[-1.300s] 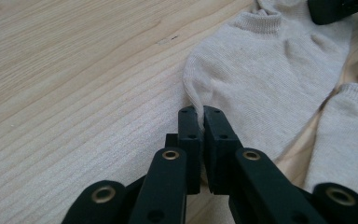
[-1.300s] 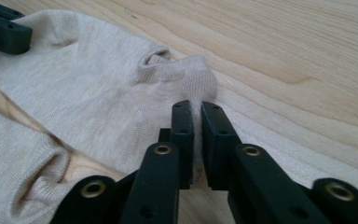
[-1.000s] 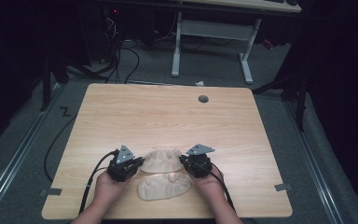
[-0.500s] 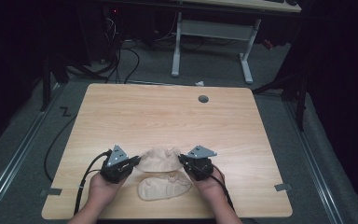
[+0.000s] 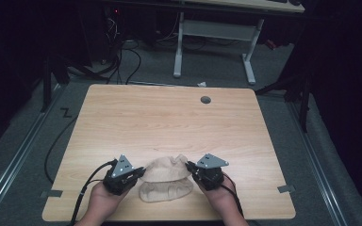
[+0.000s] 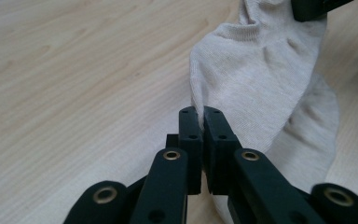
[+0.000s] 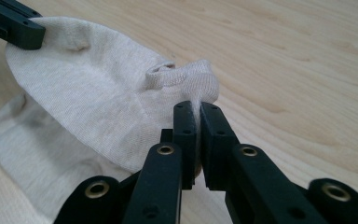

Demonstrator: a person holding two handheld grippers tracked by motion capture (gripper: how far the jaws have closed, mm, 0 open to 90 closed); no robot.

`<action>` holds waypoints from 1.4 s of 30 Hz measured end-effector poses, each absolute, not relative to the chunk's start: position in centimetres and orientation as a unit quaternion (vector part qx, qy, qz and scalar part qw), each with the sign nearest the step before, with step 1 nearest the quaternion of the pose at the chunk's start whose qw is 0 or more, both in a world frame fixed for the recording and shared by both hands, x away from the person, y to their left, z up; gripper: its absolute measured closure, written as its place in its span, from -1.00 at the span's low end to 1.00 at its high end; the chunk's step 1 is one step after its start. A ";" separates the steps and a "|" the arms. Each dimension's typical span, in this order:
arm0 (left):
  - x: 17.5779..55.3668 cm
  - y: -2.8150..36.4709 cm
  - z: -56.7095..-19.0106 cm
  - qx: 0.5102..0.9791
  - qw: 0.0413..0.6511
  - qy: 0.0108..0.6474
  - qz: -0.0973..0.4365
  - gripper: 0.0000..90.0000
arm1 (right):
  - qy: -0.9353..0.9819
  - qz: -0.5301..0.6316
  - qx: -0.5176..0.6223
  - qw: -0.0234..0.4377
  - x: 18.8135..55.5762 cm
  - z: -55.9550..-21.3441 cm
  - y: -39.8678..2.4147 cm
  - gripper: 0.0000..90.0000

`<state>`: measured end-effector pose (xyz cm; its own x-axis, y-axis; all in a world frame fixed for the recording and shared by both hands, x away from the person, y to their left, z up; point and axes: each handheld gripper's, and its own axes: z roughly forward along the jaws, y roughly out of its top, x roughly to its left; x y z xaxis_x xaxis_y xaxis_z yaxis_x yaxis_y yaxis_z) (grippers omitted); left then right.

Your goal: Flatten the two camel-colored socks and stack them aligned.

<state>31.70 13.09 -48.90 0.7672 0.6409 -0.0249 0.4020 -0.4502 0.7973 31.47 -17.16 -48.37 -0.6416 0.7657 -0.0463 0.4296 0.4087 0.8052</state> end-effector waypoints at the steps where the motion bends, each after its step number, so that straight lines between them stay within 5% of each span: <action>1: 31.5 13.1 -48.9 0.841 0.420 0.310 0.141 0.93 | 0.814 0.399 0.367 0.207 31.3 -48.5 -17.2 0.90; 24: 28.4 11.5 -51.6 0.880 0.346 0.300 0.127 0.91 | 0.852 0.350 0.353 0.164 29.4 -51.2 -16.9 0.88; 42: 29.6 12.4 -51.5 0.864 0.362 0.318 0.146 0.61 | 0.846 0.362 0.363 0.146 29.7 -51.5 -17.1 0.63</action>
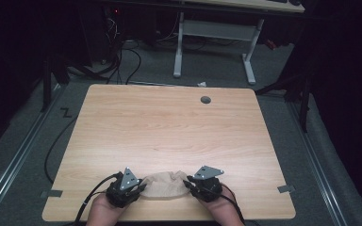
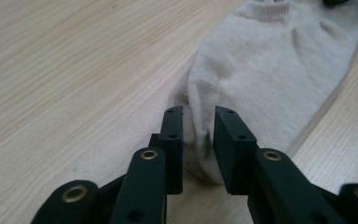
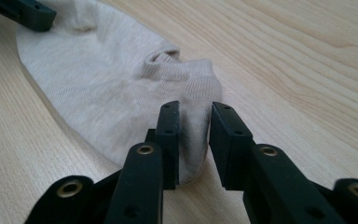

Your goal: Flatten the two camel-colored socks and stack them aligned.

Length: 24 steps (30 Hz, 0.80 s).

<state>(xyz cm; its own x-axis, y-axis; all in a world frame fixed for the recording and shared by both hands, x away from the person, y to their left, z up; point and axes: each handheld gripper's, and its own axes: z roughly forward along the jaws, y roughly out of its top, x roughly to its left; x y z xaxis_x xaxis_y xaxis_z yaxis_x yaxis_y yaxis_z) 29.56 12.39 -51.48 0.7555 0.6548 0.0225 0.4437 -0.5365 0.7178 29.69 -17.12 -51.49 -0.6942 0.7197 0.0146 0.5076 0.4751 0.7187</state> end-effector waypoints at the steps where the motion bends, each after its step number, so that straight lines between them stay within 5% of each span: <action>1: 29.3 12.1 -51.6 0.850 0.380 0.339 0.135 0.59 | 0.844 0.365 0.365 0.146 29.7 -51.4 -17.2 0.61; 8: 30.0 13.5 -50.6 0.846 0.393 0.325 0.156 0.42 | 0.832 0.377 0.374 0.157 29.9 -50.9 -17.8 0.52; 24: 34.9 19.1 -51.5 0.802 0.375 0.415 0.209 0.25 | 0.778 0.379 0.456 0.209 33.1 -51.4 -23.2 0.35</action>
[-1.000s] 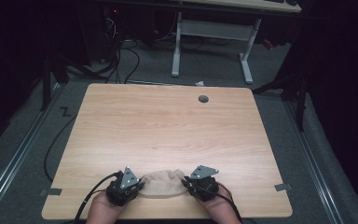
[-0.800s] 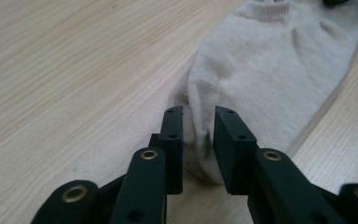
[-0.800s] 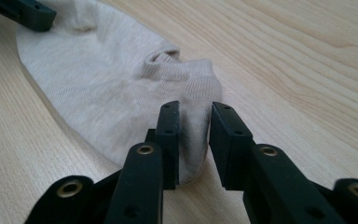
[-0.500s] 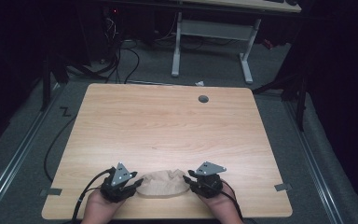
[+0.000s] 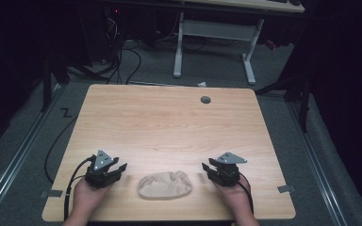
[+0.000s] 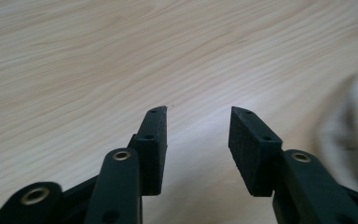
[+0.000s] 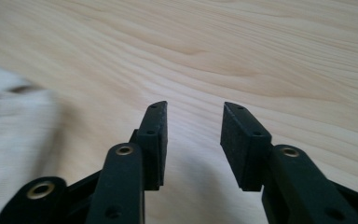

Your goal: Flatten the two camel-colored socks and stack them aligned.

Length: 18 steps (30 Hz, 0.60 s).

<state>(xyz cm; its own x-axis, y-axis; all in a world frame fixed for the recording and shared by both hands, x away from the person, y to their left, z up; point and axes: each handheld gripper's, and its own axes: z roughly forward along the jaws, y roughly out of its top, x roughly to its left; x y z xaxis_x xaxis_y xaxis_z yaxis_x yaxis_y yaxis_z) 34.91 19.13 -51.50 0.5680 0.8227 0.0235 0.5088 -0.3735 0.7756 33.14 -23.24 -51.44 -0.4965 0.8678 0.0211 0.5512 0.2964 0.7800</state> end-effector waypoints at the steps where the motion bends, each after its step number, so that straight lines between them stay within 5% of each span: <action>1: 35.5 19.7 -52.0 0.799 0.367 0.432 0.200 0.23 | 0.775 0.374 0.461 0.216 33.3 -51.6 -23.6 0.32; 4: 36.6 21.0 -52.8 0.783 0.364 0.476 0.166 0.21 | 0.763 0.350 0.493 0.231 34.1 -52.4 -25.0 0.26; 18: 35.9 20.5 -52.2 0.791 0.375 0.449 0.178 0.18 | 0.752 0.347 0.511 0.230 34.2 -52.7 -25.7 0.25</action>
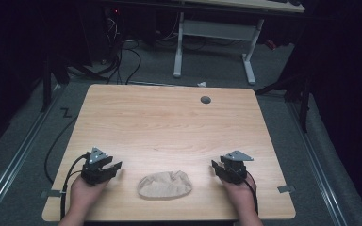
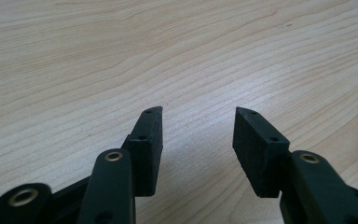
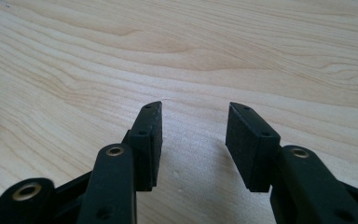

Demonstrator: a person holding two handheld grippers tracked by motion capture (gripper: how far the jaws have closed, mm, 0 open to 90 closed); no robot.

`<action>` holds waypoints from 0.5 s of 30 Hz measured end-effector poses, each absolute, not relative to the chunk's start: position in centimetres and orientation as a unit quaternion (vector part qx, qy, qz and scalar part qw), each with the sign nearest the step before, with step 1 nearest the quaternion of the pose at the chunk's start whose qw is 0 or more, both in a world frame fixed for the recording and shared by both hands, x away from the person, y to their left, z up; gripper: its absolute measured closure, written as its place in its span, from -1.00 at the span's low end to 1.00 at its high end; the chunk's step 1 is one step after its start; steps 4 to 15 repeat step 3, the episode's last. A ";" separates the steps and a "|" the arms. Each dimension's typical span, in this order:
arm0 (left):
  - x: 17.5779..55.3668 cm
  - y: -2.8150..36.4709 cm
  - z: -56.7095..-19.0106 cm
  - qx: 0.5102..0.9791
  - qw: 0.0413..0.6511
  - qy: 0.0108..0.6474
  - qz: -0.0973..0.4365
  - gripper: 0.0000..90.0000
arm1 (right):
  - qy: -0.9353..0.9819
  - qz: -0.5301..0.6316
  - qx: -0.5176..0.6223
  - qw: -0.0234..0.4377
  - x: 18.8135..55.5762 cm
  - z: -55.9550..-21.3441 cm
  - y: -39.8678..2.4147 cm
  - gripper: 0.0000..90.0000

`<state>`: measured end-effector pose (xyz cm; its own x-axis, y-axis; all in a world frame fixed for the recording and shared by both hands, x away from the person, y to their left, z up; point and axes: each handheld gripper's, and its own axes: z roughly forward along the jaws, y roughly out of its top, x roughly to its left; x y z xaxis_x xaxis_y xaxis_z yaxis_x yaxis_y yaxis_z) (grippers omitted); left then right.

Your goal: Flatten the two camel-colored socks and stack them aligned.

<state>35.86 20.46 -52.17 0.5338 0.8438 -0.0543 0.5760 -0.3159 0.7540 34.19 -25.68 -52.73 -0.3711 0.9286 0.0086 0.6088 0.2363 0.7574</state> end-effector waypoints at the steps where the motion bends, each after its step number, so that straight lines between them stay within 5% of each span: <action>1: 35.8 20.5 -52.2 0.791 0.375 0.449 0.179 0.18 | 0.751 0.347 0.512 0.231 34.3 -52.7 -25.7 0.25; 15: 35.8 20.6 -52.1 0.791 0.375 0.448 0.181 0.18 | 0.752 0.347 0.511 0.231 34.3 -52.7 -25.7 0.25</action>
